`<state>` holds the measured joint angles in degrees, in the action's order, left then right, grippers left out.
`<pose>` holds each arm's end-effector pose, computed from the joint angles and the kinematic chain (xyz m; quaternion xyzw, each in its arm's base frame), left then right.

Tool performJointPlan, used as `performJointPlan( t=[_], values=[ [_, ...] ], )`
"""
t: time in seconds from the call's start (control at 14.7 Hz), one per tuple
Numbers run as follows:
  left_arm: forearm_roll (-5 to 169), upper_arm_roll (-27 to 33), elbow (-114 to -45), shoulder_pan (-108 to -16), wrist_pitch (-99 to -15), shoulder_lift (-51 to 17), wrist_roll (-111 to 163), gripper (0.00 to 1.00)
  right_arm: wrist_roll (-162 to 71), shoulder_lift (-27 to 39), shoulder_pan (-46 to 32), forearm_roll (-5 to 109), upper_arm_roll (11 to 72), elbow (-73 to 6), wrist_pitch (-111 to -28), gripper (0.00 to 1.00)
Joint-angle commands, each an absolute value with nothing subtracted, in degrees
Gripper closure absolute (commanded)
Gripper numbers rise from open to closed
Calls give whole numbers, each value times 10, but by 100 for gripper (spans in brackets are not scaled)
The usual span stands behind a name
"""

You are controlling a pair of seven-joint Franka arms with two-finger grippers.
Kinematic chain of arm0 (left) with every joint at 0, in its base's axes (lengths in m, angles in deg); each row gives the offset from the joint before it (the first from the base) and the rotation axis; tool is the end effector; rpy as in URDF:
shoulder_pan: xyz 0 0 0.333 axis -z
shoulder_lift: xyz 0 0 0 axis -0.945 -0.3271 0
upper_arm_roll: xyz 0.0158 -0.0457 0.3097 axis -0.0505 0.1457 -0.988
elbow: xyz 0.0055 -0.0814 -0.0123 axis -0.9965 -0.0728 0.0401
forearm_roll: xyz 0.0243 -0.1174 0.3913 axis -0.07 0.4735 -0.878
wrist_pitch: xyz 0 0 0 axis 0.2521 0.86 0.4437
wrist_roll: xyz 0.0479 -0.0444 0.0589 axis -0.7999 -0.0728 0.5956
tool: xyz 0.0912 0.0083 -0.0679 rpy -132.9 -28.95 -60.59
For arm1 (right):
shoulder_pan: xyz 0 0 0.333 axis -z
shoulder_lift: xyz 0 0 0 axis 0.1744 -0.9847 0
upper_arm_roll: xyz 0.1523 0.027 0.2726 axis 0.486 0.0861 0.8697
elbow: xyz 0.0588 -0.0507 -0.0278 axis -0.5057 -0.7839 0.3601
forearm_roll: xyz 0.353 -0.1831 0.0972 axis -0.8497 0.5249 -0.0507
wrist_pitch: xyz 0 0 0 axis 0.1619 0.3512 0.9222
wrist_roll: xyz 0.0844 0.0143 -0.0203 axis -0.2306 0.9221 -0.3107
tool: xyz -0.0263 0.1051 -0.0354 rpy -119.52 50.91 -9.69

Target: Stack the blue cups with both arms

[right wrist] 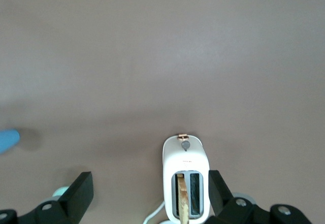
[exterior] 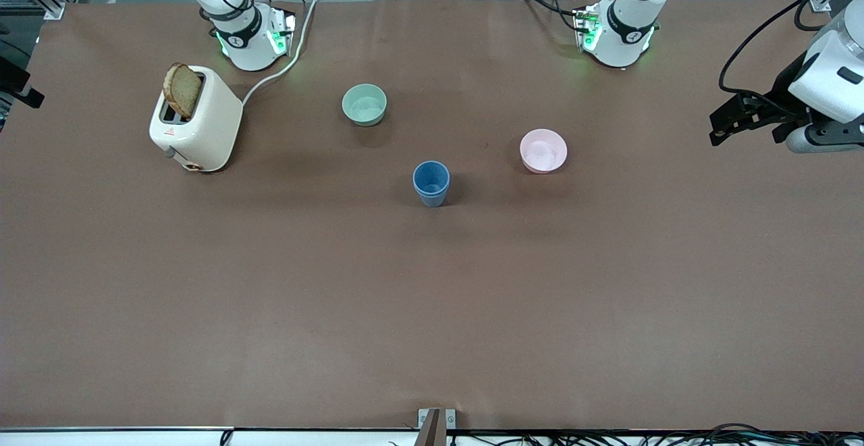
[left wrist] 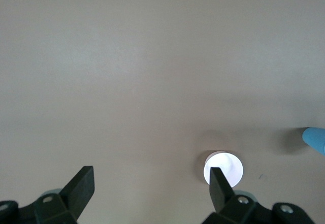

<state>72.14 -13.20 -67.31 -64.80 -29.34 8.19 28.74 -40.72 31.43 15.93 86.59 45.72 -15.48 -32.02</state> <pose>0.5690 -0.0784 0.6304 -0.9999 -0.0118 -0.0122 0.0036 0.5326 -0.0614 0.6885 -0.9981 0.0579 0.0108 0.0180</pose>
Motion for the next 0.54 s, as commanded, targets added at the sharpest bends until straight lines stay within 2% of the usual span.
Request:
performJointPlan(
  t=[0.0,0.48],
  values=[
    [710,-133,-657,-648,-288,76,287,0,-423,307,165,876,463,-155,-306,0],
    [696,-131,-646,-647,-265,83,293,0,-423,308,166,869,463,-170,-341,0]
  ],
)
